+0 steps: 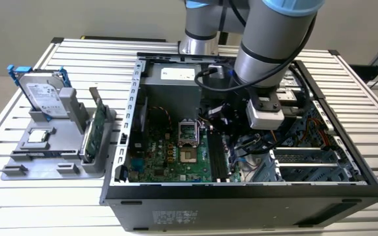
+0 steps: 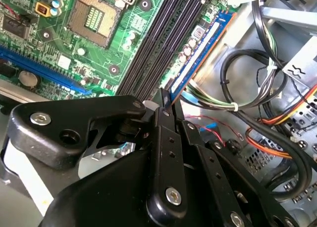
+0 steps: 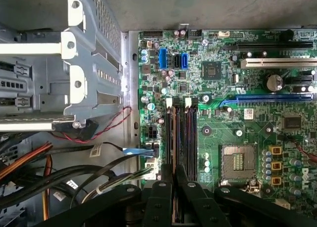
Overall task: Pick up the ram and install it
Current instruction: 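Insert the ram into the slot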
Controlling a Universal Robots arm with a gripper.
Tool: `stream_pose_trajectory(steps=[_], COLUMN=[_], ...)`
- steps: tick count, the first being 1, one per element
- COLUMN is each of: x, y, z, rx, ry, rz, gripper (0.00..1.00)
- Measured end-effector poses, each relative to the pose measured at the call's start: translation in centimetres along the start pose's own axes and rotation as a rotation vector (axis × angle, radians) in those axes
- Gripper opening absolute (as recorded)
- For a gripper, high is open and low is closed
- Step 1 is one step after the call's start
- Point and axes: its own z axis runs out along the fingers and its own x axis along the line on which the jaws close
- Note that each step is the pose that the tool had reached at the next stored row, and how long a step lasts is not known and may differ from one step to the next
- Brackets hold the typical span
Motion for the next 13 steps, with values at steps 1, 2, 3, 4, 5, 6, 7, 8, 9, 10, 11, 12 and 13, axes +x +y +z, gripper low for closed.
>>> stream_pose_trajectory(steps=[1, 2, 3, 4, 5, 6, 7, 8, 9, 10, 11, 12, 13], x=[0.00, -0.02, -0.04, -0.04, -0.04, -0.05, -0.06, -0.09, -0.12, -0.14, -0.14, -0.14, -0.14], y=[-0.03, -0.04, -0.05, -0.06, -0.07, -0.08, -0.09, -0.10, -0.11, -0.13, -0.14, -0.14, -0.14], z=[0.10, 0.19, 0.31, 0.46, 0.58, 0.71, 0.85, 0.98, 1.07, 1.16, 1.21, 1.21, 1.20], rx=[-0.0001, -0.0001, -0.0002, -0.0002, -0.0001, -0.0002, -0.0001, 0.0000, -0.0001, 0.0000, 0.0000, -0.0004, -0.0004], ry=[0.0000, 0.0000, -0.0001, -0.0001, 0.0000, 0.0000, 0.0000, 0.0000, 0.0000, -0.0001, 0.0000, -0.0001, -0.0003], rz=[0.000, 0.000, 0.000, 0.000, 0.000, 0.000, 0.000, 0.000, 0.000, 0.000, 0.000, 0.000, 0.000], gripper=[0.00, 0.00, 0.00, 0.00, 0.00, 0.00, 0.00, 0.00, 0.00, 0.00, 0.00, 0.00, 0.00])
